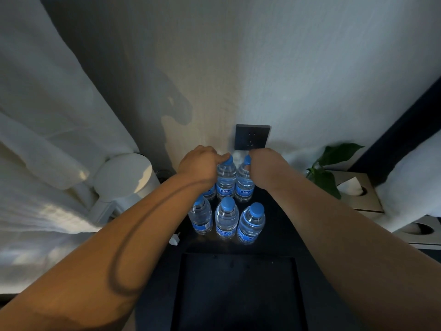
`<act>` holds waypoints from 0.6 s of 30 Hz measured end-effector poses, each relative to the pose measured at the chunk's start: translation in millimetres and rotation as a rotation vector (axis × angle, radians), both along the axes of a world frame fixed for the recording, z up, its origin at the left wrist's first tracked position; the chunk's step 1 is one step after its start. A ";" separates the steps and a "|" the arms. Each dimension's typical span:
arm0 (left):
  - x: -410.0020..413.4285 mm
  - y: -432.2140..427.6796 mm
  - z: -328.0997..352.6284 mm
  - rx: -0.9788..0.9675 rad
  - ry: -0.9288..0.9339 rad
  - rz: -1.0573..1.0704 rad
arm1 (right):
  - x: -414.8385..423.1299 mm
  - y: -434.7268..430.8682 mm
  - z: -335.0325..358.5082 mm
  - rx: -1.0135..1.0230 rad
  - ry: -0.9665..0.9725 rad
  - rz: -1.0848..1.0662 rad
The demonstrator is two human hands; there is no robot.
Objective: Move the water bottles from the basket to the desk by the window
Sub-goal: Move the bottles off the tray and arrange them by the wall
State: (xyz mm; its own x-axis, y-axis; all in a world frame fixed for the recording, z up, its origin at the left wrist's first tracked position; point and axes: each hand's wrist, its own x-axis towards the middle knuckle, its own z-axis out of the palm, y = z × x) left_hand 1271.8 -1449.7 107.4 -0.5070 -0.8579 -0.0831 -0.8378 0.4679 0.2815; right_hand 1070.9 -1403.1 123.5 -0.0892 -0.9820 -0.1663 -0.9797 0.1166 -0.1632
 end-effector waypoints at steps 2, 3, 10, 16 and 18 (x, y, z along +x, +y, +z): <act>0.4 -0.3 -0.6 -0.013 -0.013 -0.007 | -0.3 0.0 -1.6 0.001 -0.009 0.012; 0.8 -1.1 -0.8 -0.019 -0.014 -0.006 | -0.3 0.2 -2.2 0.000 -0.010 0.016; 1.4 -2.1 -3.8 -0.025 -0.010 0.000 | 1.2 3.1 -3.6 -0.020 0.004 0.014; 1.8 -0.4 -0.6 -0.039 -0.016 -0.022 | 0.4 2.7 -2.7 -0.008 -0.002 0.005; 1.7 0.1 0.7 -0.047 -0.021 -0.031 | -0.4 3.1 -2.3 -0.002 0.000 0.011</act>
State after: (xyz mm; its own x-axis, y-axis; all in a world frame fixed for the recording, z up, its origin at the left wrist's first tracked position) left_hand 1273.5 -1449.6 108.1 -0.5324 -0.8448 -0.0542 -0.8279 0.5063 0.2412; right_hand 1070.5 -1400.0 121.3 -0.0785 -0.9833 -0.1639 -0.9809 0.1055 -0.1634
